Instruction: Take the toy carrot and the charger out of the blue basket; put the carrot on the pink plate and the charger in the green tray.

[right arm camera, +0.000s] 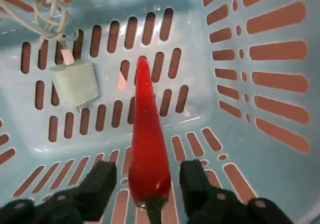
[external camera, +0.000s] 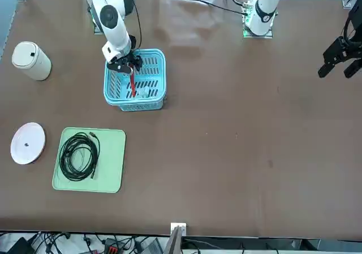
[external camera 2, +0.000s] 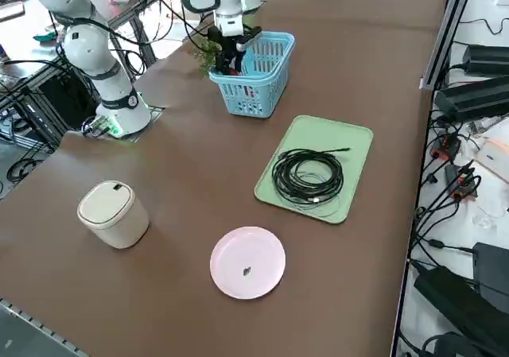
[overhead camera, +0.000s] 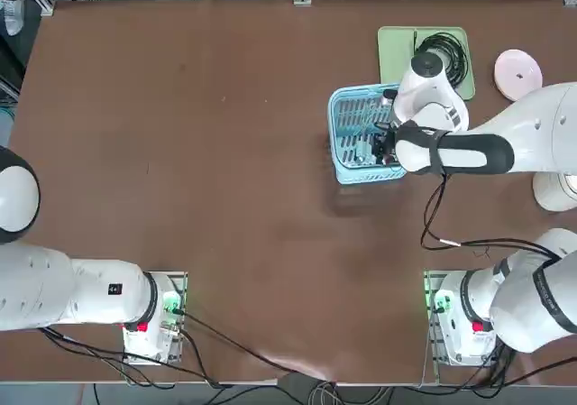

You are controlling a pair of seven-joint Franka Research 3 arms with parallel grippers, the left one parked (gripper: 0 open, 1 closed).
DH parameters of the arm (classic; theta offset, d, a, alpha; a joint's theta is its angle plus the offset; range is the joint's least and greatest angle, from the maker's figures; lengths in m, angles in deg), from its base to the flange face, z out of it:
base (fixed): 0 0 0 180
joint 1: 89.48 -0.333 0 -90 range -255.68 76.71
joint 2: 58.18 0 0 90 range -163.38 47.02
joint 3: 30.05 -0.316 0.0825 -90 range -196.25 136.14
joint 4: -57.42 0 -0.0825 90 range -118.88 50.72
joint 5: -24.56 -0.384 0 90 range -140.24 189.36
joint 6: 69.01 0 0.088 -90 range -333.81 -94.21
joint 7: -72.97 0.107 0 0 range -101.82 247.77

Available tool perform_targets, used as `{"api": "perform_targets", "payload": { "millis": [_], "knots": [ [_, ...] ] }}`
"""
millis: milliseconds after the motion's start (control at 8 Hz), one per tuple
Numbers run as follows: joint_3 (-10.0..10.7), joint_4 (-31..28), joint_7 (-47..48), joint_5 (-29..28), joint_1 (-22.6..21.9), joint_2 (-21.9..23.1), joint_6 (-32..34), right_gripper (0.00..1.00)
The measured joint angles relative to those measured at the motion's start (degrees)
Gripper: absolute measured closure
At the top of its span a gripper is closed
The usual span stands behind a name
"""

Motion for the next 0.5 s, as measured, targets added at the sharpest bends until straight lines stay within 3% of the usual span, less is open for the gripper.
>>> {"api": "perform_targets", "payload": {
  "millis": [250, 375, 500],
  "knots": [
    [0.0, 0.0, 0.0, 0.0, 0.0, -0.3, 0.0, 0.26],
    [0.0, 0.0, 0.0, 0.0, 0.0, -0.4, 0.0, 0.41],
    [0.0, 0.0, 0.0, 0.0, 0.0, -0.4, 0.0, 0.45]
  ]
}}
